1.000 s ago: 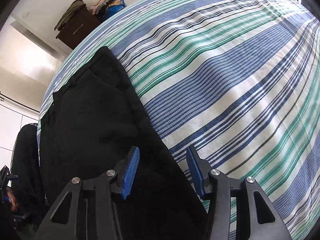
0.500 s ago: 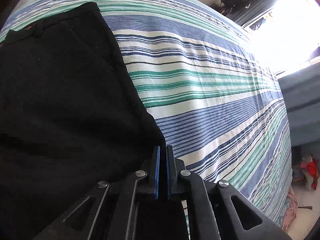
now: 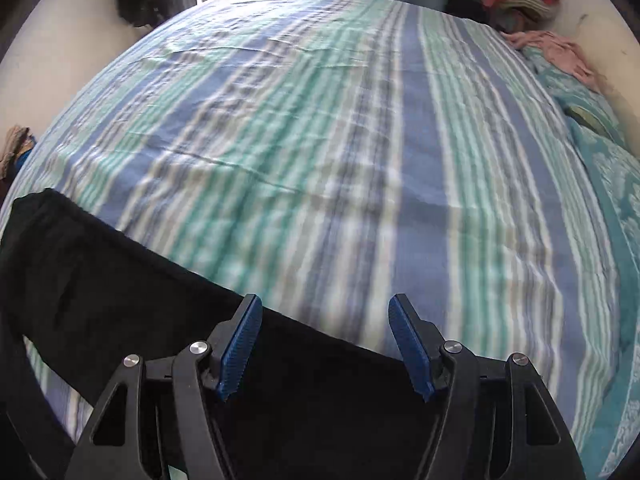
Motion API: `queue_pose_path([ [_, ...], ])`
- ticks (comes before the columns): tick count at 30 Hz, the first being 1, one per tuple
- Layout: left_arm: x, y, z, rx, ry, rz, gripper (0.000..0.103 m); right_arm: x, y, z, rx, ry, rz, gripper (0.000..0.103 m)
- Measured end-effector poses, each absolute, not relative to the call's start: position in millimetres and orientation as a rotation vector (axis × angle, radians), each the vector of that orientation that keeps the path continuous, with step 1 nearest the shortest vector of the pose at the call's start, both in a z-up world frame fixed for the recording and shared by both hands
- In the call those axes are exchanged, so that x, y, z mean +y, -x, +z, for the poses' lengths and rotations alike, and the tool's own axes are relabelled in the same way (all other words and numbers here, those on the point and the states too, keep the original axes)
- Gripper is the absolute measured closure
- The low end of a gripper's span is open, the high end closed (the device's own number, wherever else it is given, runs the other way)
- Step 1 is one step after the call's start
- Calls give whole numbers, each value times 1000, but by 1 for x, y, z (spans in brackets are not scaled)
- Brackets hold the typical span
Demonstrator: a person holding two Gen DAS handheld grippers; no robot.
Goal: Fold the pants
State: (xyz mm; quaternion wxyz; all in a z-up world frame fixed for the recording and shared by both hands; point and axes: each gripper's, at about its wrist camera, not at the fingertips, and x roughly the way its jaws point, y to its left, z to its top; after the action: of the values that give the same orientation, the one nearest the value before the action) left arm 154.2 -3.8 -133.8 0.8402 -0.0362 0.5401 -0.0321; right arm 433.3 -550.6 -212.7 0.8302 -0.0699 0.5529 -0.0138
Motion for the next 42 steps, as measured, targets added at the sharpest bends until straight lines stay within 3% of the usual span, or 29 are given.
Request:
queue_pose_path([
  [3, -20, -157, -137, 1162, 42, -87, 1, -660, -413, -218, 1280, 71, -208, 37],
  [6, -38, -159, -139, 1171, 10, -104, 1, -701, -401, -222, 1291, -57, -175, 38],
  [7, -44, -159, -139, 1172, -4, -109, 1, -705, -402, -229, 1301, -92, -166, 42],
  [8, -50, -159, -139, 1174, -22, -111, 1, -707, -405, -234, 1313, -122, -157, 76],
  [9, -55, -158, -139, 1174, -39, -112, 1, -705, -410, -238, 1328, -115, -167, 88],
  [15, -81, -158, -140, 1170, -128, -122, 1, -685, -448, -192, 1073, 116, -250, 89],
  [18, -90, -163, -142, 1178, -139, -135, 1, -681, -460, -204, 1073, 149, -268, 88],
  [19, -91, -168, -141, 1175, -138, -142, 1, -681, -461, -214, 1099, 151, -285, 85],
  [21, -86, -186, -135, 1140, -138, -145, 1, -682, -459, -232, 1140, 148, -332, 68],
  [23, -71, -217, -125, 1063, -124, -103, 1, -680, -443, -228, 1085, 136, -370, 47],
  [24, -60, -236, -122, 1029, -102, -82, 1, -675, -433, -220, 1037, 129, -382, 43],
  [26, -37, -279, -132, 999, -57, -23, 1, -656, -412, -201, 954, 99, -361, 25],
  [29, -11, -335, -177, 1005, -62, 159, 1, -603, -389, -181, 896, -11, -176, 19],
  [33, -8, -364, -244, 1119, -134, 212, 0, -502, -379, -188, 959, 11, 30, 13],
  [37, -19, -354, -221, 1098, -167, 188, 1, -435, -355, -203, 1001, 103, -17, 13],
  [40, -36, -308, -184, 1021, -124, 55, 1, -415, -305, -181, 951, 33, -42, 13],
  [42, -50, -269, -177, 1024, -115, -45, 1, -403, -261, -168, 933, 7, -53, 2],
])
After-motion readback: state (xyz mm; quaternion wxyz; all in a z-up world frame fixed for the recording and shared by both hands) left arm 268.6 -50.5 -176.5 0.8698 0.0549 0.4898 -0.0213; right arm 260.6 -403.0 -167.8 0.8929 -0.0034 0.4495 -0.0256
